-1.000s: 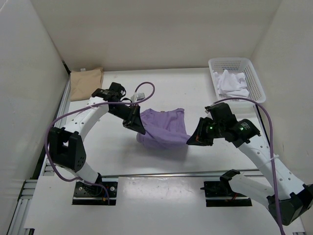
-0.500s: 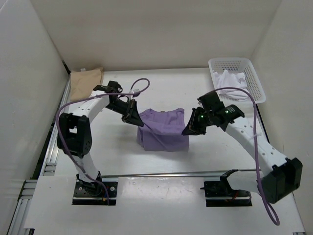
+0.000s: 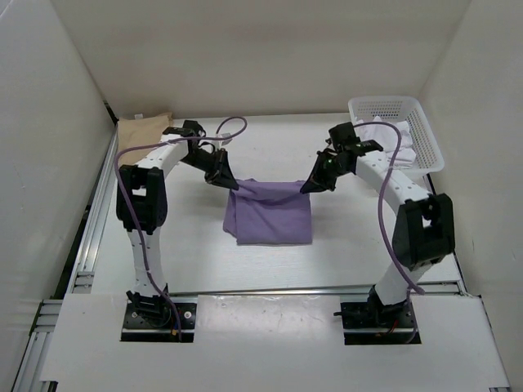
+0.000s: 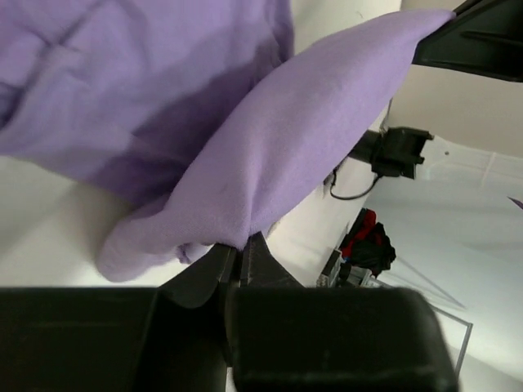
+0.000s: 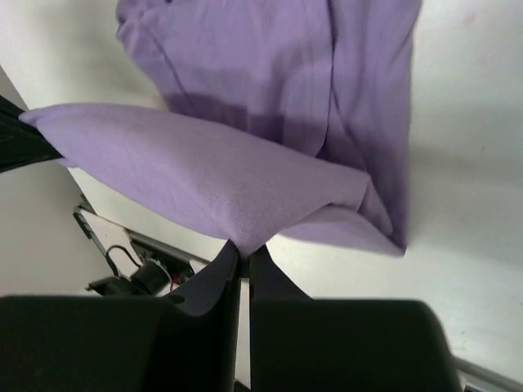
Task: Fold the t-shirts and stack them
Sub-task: Fold the long partially folded tshirt into a neat square, then put the neatly folded tshirt into the corner of the board with the left arm
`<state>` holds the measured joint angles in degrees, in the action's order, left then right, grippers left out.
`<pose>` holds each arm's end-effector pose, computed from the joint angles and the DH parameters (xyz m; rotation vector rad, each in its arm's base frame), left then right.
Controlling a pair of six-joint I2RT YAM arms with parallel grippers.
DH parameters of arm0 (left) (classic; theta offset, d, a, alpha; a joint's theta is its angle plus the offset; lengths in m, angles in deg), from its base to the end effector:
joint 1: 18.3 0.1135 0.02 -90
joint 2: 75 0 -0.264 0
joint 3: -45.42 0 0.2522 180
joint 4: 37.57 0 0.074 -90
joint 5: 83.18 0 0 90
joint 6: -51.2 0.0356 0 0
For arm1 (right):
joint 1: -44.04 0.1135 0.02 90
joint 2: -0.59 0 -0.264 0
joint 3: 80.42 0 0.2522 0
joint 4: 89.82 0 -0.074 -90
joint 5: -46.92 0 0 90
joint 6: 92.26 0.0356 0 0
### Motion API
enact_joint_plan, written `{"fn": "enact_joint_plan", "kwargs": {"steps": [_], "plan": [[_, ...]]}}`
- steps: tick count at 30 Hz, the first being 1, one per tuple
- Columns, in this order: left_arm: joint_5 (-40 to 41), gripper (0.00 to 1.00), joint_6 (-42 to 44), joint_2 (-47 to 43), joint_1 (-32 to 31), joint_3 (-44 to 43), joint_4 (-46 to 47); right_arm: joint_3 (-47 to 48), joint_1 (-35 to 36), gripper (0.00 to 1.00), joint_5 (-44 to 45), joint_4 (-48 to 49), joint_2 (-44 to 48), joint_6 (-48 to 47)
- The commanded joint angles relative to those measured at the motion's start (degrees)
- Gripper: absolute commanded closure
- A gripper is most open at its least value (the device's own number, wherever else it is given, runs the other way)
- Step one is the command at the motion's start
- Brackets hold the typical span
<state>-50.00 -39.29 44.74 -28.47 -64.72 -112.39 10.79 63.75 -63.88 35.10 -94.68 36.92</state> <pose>0.3970 -0.1015 0.2076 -0.3051 -2.7413 1.4975 0.3260 0.1302 0.2664 0.3260 2.7197 0.8084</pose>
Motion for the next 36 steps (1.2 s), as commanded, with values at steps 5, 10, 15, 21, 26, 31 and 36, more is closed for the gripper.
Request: {"fn": "enact_joint_plan", "kwargs": {"steps": [5,10,15,21,26,31,36], "plan": [[3.1,0.59,0.5,7.2,2.2,-11.4,3.1,11.2,-2.3,0.83,-1.0,3.4,-12.1,-1.6],[11.6,0.14,0.5,12.7,2.8,-18.9,4.2,19.4,-5.5,0.46,-0.4,5.6,-24.3,-0.6],[24.0,0.0,0.5,6.3,2.8,-12.7,6.3,24.1,-6.2,0.43,1.3,2.3,-23.5,-6.8],[37.1,0.0,0.5,-9.1,-6.4,10.3,16.3,6.0,-4.7,0.38,4.7,4.3,-14.3,-11.4],[30.6,0.0,0.5,-5.1,-7.8,10.9,16.3,0.3,-4.2,0.35,-0.4,8.5,-16.3,-11.9],[32.0,0.0,0.5,-1.8,-8.5,12.2,16.9,-0.4,-2.5,0.35,-1.5,9.8,-19.3,-11.3],[28.7,0.0,0.5,-1.8,-10.0,14.5,18.1,-0.9,-1.2,0.36,-2.4,11.7,-19.8,-10.1]]}}
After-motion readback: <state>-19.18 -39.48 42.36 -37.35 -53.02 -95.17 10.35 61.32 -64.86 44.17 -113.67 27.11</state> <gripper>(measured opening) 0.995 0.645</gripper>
